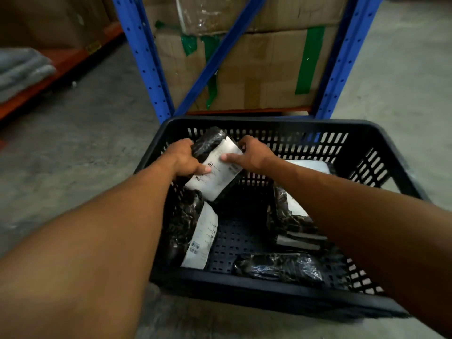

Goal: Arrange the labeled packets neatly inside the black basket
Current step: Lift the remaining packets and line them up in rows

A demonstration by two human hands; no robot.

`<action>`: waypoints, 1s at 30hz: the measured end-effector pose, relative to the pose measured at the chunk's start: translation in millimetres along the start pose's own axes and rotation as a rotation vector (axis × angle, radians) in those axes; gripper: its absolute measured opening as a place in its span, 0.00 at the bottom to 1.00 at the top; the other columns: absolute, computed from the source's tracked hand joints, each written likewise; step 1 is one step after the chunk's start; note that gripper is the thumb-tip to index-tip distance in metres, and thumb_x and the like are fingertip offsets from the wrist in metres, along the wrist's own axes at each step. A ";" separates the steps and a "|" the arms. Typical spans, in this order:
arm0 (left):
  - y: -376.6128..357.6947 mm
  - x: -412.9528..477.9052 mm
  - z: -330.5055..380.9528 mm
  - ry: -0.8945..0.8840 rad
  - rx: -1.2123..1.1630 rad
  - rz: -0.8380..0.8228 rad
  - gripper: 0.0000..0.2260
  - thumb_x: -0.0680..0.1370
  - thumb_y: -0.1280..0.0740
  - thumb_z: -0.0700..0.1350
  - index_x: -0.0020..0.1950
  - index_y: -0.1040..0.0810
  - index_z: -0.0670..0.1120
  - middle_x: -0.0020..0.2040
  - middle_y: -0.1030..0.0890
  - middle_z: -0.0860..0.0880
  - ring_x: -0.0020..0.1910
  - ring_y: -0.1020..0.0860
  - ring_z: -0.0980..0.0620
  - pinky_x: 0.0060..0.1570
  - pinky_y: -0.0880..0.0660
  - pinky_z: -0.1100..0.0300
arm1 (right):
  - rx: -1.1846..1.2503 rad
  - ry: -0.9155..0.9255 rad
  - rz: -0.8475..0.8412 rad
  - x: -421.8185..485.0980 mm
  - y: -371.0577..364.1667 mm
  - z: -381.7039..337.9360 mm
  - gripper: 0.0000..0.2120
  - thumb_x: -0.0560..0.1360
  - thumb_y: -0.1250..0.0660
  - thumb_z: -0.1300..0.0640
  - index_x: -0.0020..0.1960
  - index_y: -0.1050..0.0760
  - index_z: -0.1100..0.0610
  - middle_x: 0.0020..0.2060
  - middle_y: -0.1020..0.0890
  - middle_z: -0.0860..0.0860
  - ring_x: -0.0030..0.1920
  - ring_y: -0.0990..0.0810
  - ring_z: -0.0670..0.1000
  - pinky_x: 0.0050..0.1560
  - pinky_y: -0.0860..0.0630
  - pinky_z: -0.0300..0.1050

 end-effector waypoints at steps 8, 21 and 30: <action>35.2 -40.3 31.4 -0.075 -0.779 -0.168 0.30 0.66 0.25 0.40 0.67 0.26 0.38 0.63 0.20 0.38 0.61 0.21 0.39 0.64 0.27 0.42 | 0.548 -0.031 -0.078 -44.3 84.2 -24.1 0.43 0.66 0.20 0.57 0.72 0.43 0.54 0.61 0.23 0.52 0.57 0.21 0.56 0.53 0.21 0.63; 25.0 -42.4 47.8 -0.020 -0.918 -0.342 0.25 0.71 0.28 0.44 0.68 0.26 0.45 0.62 0.19 0.42 0.59 0.21 0.40 0.54 0.25 0.38 | 0.512 -0.055 -0.187 -60.4 107.9 -11.5 0.41 0.68 0.23 0.62 0.74 0.39 0.45 0.54 0.18 0.53 0.52 0.18 0.58 0.49 0.18 0.61; 19.4 -31.7 41.1 0.046 -0.805 -0.363 0.23 0.74 0.28 0.47 0.68 0.27 0.50 0.60 0.18 0.44 0.57 0.21 0.40 0.57 0.28 0.29 | 0.511 -0.075 -0.154 -51.8 99.5 -3.9 0.37 0.67 0.22 0.62 0.70 0.35 0.47 0.55 0.17 0.52 0.52 0.17 0.57 0.47 0.17 0.60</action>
Point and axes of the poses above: each hand's wrist, its own x-axis towards the middle knuckle, its own y-axis out of the back of the hand, z = x × y, the point moved 2 cm from there along x, towards the middle knuckle
